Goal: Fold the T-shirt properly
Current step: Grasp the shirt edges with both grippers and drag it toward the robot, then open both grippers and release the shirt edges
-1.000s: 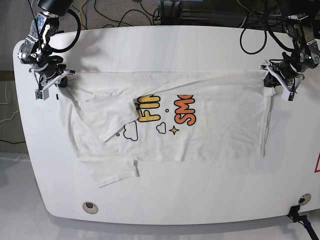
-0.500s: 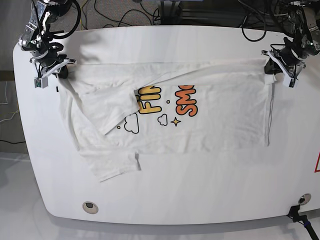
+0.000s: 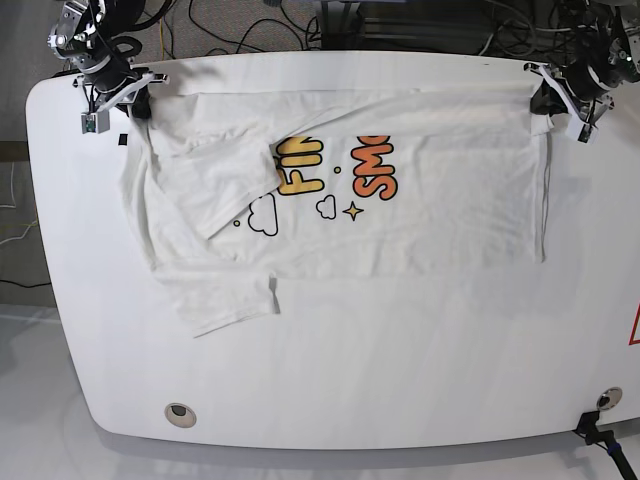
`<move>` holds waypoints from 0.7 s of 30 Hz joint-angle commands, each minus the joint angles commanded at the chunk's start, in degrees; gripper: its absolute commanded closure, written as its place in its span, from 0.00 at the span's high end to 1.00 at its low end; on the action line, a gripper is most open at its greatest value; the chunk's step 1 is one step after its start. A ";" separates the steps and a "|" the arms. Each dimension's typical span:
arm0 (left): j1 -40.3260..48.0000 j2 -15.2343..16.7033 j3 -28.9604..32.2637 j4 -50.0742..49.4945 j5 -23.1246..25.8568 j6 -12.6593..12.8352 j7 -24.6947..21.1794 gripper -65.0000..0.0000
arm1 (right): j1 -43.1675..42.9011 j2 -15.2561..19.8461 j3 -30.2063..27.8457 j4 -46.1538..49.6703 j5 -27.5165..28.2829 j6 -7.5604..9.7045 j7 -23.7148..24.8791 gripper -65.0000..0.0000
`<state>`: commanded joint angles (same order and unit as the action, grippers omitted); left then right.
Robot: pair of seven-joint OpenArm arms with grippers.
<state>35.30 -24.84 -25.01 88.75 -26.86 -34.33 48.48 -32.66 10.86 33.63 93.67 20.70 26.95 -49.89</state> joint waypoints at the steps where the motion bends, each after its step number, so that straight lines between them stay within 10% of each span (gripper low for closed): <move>1: 0.53 -1.05 0.00 0.00 -0.09 0.00 0.00 0.00 | -0.62 0.09 0.09 0.00 0.00 0.00 0.00 0.00; 21: 0.00 -4.92 -0.09 1.58 -0.18 0.00 0.00 0.00 | -1.14 1.58 -0.18 -0.18 -2.55 0.00 0.35 0.00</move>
<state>35.30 -29.76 -25.10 90.33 -27.03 -34.33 48.48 -33.80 12.44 33.45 93.49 18.15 26.95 -49.54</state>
